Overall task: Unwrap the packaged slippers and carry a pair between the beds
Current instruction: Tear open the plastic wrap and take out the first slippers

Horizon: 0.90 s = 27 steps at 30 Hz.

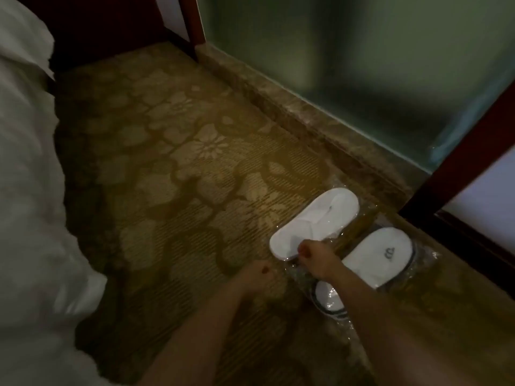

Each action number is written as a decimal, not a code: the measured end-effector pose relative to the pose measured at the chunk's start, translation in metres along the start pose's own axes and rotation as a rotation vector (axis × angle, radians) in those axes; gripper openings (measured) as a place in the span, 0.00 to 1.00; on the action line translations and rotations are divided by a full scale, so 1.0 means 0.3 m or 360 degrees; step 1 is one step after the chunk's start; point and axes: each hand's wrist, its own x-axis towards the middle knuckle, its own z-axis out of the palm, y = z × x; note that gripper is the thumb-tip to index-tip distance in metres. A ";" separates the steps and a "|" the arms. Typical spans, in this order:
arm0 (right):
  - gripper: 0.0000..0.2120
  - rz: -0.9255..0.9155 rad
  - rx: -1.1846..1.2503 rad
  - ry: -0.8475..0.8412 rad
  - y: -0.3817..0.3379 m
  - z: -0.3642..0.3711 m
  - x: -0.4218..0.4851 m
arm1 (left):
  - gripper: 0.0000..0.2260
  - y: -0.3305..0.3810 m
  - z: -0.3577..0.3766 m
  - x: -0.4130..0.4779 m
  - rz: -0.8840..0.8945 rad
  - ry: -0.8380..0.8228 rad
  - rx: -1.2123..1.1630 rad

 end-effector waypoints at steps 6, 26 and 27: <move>0.24 -0.0058 -0.0344 0.0100 0.041 -0.008 0.050 | 0.23 0.053 0.036 0.093 -0.0314 0.0050 -0.0768; 0.35 -0.0087 -0.0397 -0.0280 0.115 0.035 0.016 | 0.25 0.108 0.076 0.175 -0.0462 0.0044 -0.1798; 0.34 -0.0090 -0.0369 -0.0270 0.121 0.032 0.016 | 0.25 0.116 0.079 0.168 -0.0445 0.0023 -0.1809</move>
